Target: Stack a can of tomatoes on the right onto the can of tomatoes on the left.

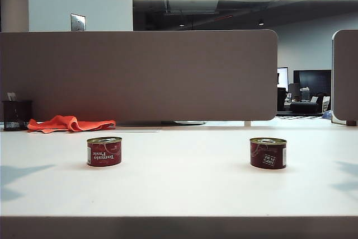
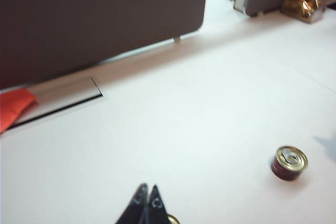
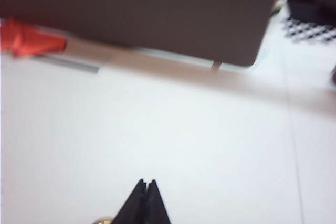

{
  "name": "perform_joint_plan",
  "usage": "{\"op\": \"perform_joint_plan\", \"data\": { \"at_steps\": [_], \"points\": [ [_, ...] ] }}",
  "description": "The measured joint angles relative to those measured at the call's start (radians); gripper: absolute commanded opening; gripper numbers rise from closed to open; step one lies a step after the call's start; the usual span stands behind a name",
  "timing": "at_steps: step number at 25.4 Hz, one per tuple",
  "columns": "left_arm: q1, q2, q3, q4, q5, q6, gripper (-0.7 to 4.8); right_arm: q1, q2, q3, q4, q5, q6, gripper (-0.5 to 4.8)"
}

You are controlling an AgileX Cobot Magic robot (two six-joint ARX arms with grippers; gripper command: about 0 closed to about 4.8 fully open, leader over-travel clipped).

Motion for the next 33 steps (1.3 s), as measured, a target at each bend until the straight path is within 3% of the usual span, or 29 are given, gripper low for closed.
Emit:
{"op": "perform_joint_plan", "data": {
  "at_steps": [4,10,12,13,23,33],
  "points": [
    [-0.015,0.008,0.002,-0.056,-0.034,-0.005,-0.05,0.125,0.081,0.000,-0.016,0.110,-0.071,0.30],
    [-0.015,0.023,0.002,-0.170,-0.034,-0.075,-0.05,0.218,0.201,0.002,-0.040,0.154,-0.105,1.47],
    [-0.015,0.029,0.002,-0.219,0.002,-0.090,-0.05,0.226,0.260,0.001,-0.083,0.153,-0.067,4.07],
    [-0.015,0.029,0.002,-0.227,0.016,-0.093,-0.05,0.226,0.281,0.000,-0.101,0.152,-0.039,4.79],
    [-0.016,0.028,0.003,-0.184,0.076,-0.183,-0.05,0.225,0.500,0.008,-0.165,0.076,0.257,4.79],
    [-0.015,0.028,0.003,-0.185,0.117,-0.189,-0.05,0.224,0.718,0.103,-0.149,0.084,0.286,4.79]
  ]
}}
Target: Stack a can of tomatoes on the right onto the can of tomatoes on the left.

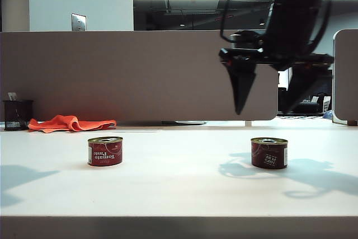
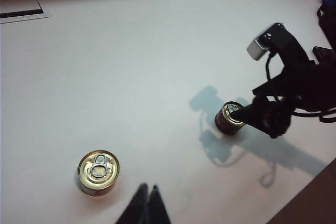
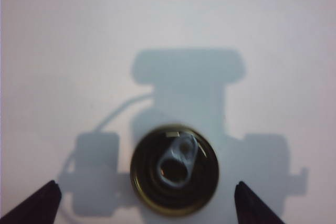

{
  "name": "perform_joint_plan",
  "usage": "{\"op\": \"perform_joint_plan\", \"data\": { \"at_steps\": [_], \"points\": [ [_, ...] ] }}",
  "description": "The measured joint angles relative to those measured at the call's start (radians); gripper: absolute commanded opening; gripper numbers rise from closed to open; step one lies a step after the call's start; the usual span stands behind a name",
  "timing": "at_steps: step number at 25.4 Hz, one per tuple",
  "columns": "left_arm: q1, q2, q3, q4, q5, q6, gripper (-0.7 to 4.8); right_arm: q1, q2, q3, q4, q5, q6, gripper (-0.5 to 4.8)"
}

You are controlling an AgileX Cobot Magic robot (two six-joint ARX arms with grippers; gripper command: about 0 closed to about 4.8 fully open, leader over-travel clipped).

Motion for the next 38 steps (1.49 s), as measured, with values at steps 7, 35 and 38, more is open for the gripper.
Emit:
{"op": "perform_joint_plan", "data": {
  "at_steps": [7,35,38],
  "points": [
    [0.000,0.000,0.000,-0.001,0.001,0.000,-0.05,-0.008,0.134,0.062,-0.032,0.021,0.024,4.79],
    [0.000,0.000,0.000,-0.002,0.000,0.004,-0.05,-0.072,0.198,0.064,-0.063,-0.069,0.101,2.90],
    [0.000,0.000,0.000,0.000,-0.018,0.033,-0.05,-0.072,0.198,0.064,-0.064,-0.069,0.102,2.62]
  ]
}}
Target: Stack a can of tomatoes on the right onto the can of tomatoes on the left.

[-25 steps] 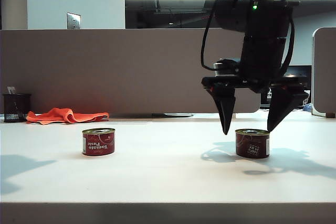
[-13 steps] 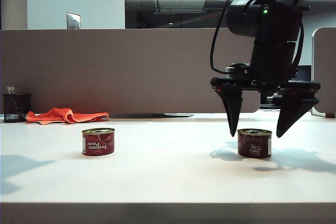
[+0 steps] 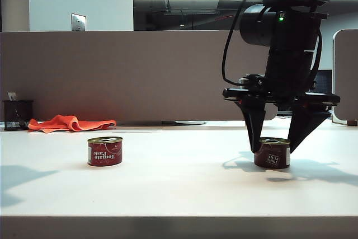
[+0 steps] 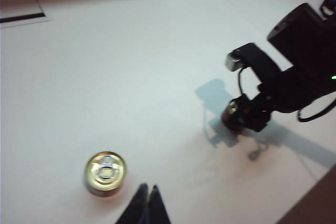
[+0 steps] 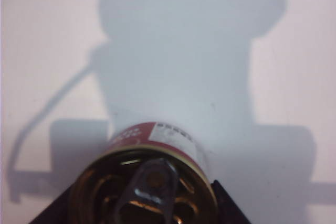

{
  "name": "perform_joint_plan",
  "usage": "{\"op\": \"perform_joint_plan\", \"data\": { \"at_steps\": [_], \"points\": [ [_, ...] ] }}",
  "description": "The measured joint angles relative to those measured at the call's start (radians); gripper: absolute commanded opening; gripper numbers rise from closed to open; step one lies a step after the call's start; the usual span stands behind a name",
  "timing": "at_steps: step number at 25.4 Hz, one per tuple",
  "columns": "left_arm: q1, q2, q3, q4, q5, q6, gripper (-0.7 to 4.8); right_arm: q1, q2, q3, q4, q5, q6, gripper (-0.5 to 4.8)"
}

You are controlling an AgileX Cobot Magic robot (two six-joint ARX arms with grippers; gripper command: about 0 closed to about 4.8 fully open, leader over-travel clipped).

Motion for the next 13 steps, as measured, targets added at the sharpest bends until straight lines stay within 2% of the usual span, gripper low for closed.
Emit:
{"op": "perform_joint_plan", "data": {
  "at_steps": [7,13],
  "points": [
    [0.000,-0.021,0.000,0.019,-0.119,0.045,-0.05,0.000,0.000,0.000,0.001,0.000,-0.006,2.60],
    [0.000,-0.044,0.000,0.034,-0.187,0.132,-0.05,-0.001,0.002,0.030,-0.008,0.002,-0.052,2.60]
  ]
}}
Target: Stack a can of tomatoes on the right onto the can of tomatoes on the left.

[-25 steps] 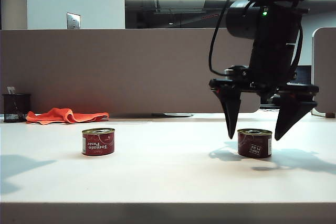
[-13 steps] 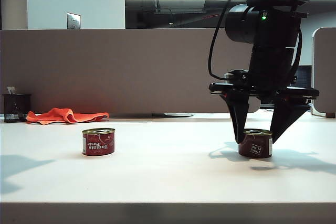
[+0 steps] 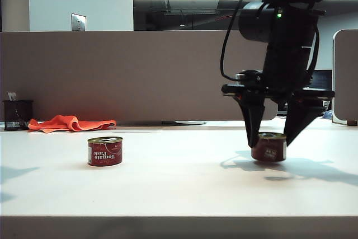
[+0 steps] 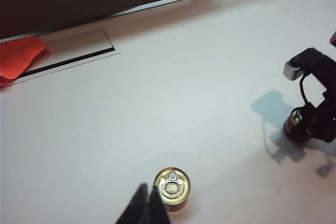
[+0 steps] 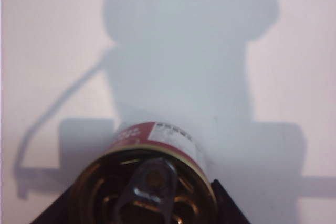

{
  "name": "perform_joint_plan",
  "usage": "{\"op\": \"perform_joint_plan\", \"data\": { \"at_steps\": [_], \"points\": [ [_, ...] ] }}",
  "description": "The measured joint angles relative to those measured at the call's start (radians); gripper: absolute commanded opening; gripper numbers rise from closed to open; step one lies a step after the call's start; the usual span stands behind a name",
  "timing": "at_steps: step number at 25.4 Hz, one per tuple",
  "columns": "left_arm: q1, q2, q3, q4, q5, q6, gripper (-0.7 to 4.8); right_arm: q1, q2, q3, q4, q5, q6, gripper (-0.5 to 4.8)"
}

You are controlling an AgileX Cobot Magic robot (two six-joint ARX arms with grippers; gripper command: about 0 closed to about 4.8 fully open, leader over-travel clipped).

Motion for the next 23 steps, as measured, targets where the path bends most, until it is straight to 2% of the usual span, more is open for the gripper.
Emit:
{"op": "perform_joint_plan", "data": {
  "at_steps": [5,9,13,23],
  "points": [
    [0.000,0.001,0.005,-0.082,-0.001,0.042,-0.05,0.015,0.000,0.137,-0.062,-0.003,-0.002,2.60],
    [0.000,0.001,0.007,-0.087,-0.001,0.042,-0.05,0.058,0.000,0.257,-0.068,-0.031,-0.002,2.61],
    [0.000,0.001,0.007,-0.088,-0.001,0.042,-0.05,0.166,0.028,0.426,-0.057,-0.042,-0.004,2.61],
    [0.000,0.001,0.007,-0.125,-0.001,0.042,-0.05,0.305,0.322,0.734,-0.142,-0.046,-0.077,2.61]
  ]
}}
